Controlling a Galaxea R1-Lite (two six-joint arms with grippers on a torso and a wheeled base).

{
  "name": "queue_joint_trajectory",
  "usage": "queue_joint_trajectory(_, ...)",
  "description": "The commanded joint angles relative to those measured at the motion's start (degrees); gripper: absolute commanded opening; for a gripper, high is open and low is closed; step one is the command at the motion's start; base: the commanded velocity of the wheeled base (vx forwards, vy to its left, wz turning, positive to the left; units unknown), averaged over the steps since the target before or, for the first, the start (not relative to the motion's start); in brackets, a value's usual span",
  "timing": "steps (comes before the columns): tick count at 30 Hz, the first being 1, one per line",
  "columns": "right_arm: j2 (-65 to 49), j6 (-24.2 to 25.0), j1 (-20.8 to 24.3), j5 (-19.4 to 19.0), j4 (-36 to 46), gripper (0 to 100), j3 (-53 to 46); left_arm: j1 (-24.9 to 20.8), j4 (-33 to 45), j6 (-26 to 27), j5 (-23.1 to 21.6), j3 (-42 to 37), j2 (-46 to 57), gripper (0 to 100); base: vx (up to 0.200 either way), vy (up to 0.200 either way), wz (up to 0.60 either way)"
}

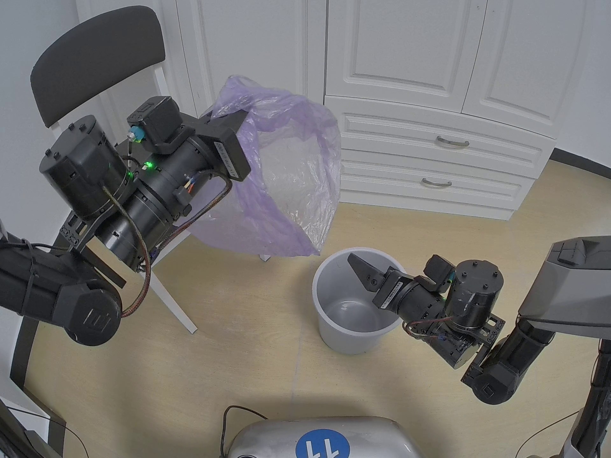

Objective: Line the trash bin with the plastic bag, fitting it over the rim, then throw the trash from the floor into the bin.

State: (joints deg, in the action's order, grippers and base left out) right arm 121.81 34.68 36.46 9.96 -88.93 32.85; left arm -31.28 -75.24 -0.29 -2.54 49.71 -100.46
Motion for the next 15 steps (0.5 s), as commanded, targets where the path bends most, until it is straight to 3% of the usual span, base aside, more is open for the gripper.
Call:
queue_joint_trajectory(1, -1.13, -0.84, -0.16, 0.24, 0.16, 100, -0.42, -0.89, -0.26, -0.06, -0.01, -0.32, -0.61, 0, 0.000, 0.000, 0.00)
queue_joint_trajectory(9, -5.97, -2.78, -2.18, 0.15, 5.17, 100, -0.69, -0.71, -0.26, -0.15, -0.10, 0.38, -1.67, 0, 0.000, 0.000, 0.00)
queue_joint_trajectory(12, -13.44, -2.78, -2.18, 0.24, 18.88, 100, 0.28, -0.80, -0.26, -0.15, -0.19, 0.38, -1.75, 0, 0.000, 0.000, 0.00)
queue_joint_trajectory(13, -13.44, -2.78, -2.18, 0.24, 18.88, 100, 0.28, -0.80, -0.26, -0.15, -0.19, 0.38, -1.75, 0, 0.000, 0.000, 0.00)
queue_joint_trajectory(15, -18.89, -2.43, -2.18, 0.24, 30.40, 100, 2.92, -0.89, -0.26, -0.15, -0.19, 0.30, -1.67, 0, 0.000, 0.000, 0.00)
